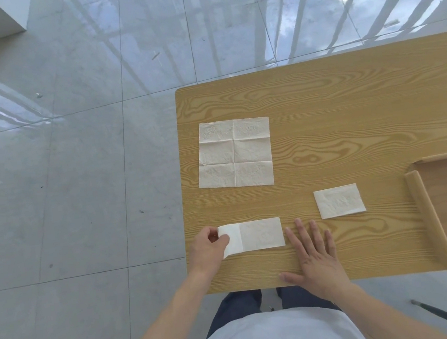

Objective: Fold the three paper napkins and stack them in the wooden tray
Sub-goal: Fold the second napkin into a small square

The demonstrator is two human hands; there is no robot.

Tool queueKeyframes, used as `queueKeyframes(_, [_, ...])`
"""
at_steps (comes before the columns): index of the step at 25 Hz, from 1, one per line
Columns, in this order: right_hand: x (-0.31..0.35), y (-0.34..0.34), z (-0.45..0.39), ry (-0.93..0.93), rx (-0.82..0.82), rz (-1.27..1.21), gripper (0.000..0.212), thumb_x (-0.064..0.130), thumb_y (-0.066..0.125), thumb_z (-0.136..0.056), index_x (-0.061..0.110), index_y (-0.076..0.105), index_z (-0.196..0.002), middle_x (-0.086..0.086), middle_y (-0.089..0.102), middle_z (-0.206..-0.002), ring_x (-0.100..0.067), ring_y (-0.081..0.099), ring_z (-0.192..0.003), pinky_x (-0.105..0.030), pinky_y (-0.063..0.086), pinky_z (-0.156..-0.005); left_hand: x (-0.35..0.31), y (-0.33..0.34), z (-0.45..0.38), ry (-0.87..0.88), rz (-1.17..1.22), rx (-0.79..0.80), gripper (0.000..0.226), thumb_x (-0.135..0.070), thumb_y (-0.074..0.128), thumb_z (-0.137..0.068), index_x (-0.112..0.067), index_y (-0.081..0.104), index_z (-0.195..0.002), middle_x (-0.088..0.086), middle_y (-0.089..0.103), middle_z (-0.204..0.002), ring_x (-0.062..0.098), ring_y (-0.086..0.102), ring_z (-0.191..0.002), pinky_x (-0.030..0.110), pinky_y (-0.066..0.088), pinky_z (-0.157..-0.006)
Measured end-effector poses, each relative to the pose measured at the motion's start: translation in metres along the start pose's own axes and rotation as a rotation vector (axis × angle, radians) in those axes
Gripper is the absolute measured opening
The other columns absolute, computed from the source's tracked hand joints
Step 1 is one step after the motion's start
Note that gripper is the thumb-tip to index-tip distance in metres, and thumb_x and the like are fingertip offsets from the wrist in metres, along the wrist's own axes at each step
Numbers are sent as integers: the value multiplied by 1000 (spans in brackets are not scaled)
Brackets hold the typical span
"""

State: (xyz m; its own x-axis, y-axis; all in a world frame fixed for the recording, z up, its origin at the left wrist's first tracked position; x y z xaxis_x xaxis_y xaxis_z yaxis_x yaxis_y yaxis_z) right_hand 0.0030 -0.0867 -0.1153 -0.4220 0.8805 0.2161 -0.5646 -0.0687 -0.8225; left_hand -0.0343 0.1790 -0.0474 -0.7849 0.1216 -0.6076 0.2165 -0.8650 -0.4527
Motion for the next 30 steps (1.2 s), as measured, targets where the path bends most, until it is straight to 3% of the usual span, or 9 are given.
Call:
queueKeyframes(6, [-1,-1,0,-6,-8,-26,107,92,24,-72,34,-21,-149,4,-33,-158,-27,-33,-143,-52,-23,-113,-36,42,6,64,-7,80,8,-24,68,-80,-23,61,-83,-8,63,-72,5,58,-56,24,47,-55])
queueKeyframes(11, [0,0,0,-17,-15,-53,106,91,27,-73,34,-20,-149,4,-34,-157,-28,-33,-143,-52,-23,-113,-40,80,2,24,-88,117,13,-26,66,-74,-23,58,-84,-6,68,-73,6,62,-55,31,53,-62])
queueKeyframes(18, [0,-3,0,-66,-21,-112,106,78,44,-78,36,-24,-147,7,-39,-155,-25,-38,-140,-51,-25,-111,-33,108,-4,-11,-214,182,21,-39,69,-74,-31,57,-90,-11,64,-91,11,66,-79,28,47,-62])
queueKeyframes(23, [-4,-10,2,-113,-19,-147,100,71,44,-84,36,-25,-147,8,-39,-154,-21,-40,-139,-47,-29,-109,-23,109,-2,-1,-127,211,23,-36,72,-77,-32,60,-96,-4,65,-93,16,68,-87,28,49,-69])
queueKeyframes(26, [-5,-20,3,-82,-74,-130,83,66,40,-89,33,-1,-153,6,-19,-162,-22,-22,-147,-47,-12,-118,-20,95,-1,47,-151,141,15,-29,70,-81,-30,62,-94,-5,65,-89,13,65,-81,25,47,-65])
queueKeyframes(28, [-7,-36,0,-45,-146,-150,70,64,41,-90,32,22,-150,6,10,-164,-22,5,-150,-46,10,-119,-19,80,-2,84,-195,60,12,-24,68,-84,-29,63,-94,-7,65,-89,11,63,-80,25,50,-67])
queueKeyframes(30, [-7,-54,-10,-19,-185,-204,63,62,46,-90,33,31,-144,8,36,-153,-21,29,-140,-44,30,-110,-19,64,-2,121,-288,-10,17,-22,67,-85,-28,64,-101,-8,63,-96,9,61,-85,28,53,-73])
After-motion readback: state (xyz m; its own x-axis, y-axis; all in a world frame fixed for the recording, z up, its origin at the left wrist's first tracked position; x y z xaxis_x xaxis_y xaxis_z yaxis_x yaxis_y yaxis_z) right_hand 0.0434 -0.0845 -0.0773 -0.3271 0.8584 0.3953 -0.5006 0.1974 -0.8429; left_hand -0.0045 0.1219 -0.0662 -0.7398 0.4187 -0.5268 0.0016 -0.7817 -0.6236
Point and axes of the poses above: each hand's wrist, its own z-axis away from the middle knuckle, its own y-axis out of the palm, x = y × z, the point moved 6 cm from there along -z, towards the middle knuckle
